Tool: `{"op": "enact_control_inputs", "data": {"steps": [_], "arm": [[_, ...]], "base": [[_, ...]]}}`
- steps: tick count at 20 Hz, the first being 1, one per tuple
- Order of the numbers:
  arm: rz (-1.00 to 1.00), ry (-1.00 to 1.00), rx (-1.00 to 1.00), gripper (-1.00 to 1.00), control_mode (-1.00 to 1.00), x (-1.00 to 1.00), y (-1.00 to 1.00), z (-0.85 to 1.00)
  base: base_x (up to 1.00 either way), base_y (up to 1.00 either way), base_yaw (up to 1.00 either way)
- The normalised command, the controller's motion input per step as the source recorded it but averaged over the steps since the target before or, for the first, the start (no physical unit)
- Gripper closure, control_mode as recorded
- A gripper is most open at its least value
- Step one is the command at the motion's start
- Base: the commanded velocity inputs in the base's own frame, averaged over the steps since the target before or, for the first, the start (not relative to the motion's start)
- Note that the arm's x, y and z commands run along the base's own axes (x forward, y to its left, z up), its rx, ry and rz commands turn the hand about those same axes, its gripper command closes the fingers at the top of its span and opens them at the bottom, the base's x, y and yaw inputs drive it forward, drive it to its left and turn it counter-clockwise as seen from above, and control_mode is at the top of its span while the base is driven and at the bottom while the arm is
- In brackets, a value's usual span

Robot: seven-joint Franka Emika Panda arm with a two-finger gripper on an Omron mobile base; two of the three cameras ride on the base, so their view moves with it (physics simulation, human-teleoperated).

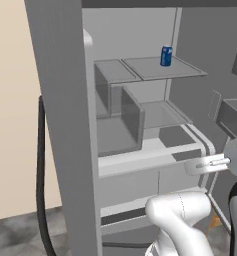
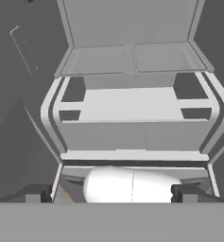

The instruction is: Open the fridge, grab two sodas, and place both sodas inside the bowl with ice on the dining counter.

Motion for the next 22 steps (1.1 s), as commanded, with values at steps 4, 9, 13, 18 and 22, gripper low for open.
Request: {"op": "enact_control_inputs", "data": {"steps": [4,9,13,18,22], "arm": [[0.0,0.0,0.0,-1.0,1.0,0.0,0.0,0.0],[-0.01,-0.02,0.0,-1.0,-1.0,0.04,0.0,0.04],[-0.14,-0.15,0.0,-1.0,-1.0,0.24,0.0,0.55],[-0.12,-0.18,0.0,-1.0,-1.0,0.33,-0.01,0.72],[0.0,-0.21,0.0,-1.0,-1.0,0.42,-0.21,0.6]], "base": [[0.73,0.0,0.01],[0.0,0.02,0.0],[0.0,0.0,0.0],[0.0,0.0,0.0],[0.0,0.0,0.0]]}}
